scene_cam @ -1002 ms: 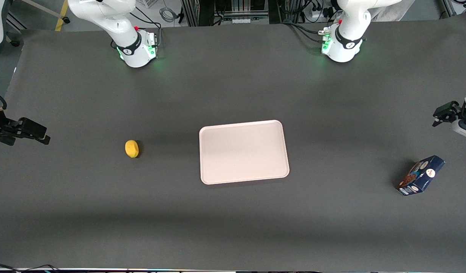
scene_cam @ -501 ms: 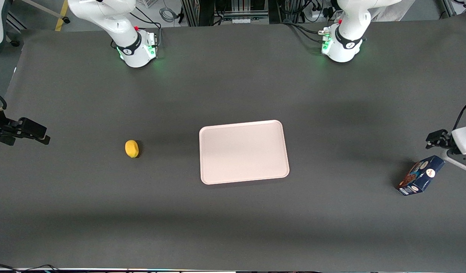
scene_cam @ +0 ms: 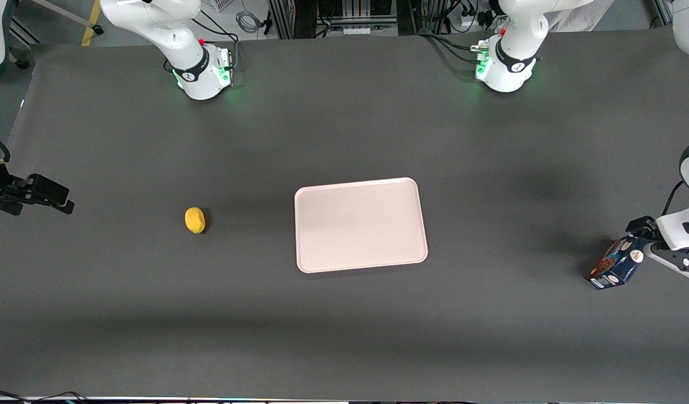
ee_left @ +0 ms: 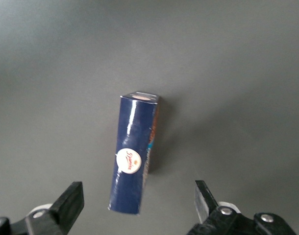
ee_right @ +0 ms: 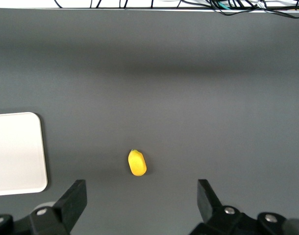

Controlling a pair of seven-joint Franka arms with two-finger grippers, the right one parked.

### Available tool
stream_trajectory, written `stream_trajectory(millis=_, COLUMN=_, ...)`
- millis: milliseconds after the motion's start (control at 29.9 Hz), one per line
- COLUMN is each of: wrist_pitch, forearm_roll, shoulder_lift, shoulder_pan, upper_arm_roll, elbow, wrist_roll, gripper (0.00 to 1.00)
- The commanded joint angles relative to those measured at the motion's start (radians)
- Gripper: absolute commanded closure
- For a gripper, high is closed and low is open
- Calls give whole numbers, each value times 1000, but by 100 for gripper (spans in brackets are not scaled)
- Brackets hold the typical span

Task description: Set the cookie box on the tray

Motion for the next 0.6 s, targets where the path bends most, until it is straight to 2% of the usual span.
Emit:
stream_trajectory(millis=0, wrist_pitch=64, forearm_roll=-47, shoulder_lift=-6, shoulder_pan=7, upper_arm_roll=8, elbow=-63, wrist_roll=50, gripper=0)
stream_trajectory(millis=267, wrist_pitch=86, forearm_roll=-182, shoulder_lift=-6, shoulder_pan=10, upper_arm_roll=40, elbow=-115, wrist_roll=243, gripper=0)
stream_trajectory(millis=568, wrist_pitch=149, forearm_roll=-188, shoulder_lift=9, shoulder_pan=13, upper_arm_roll=49, elbow=-131, wrist_roll=252, gripper=0)
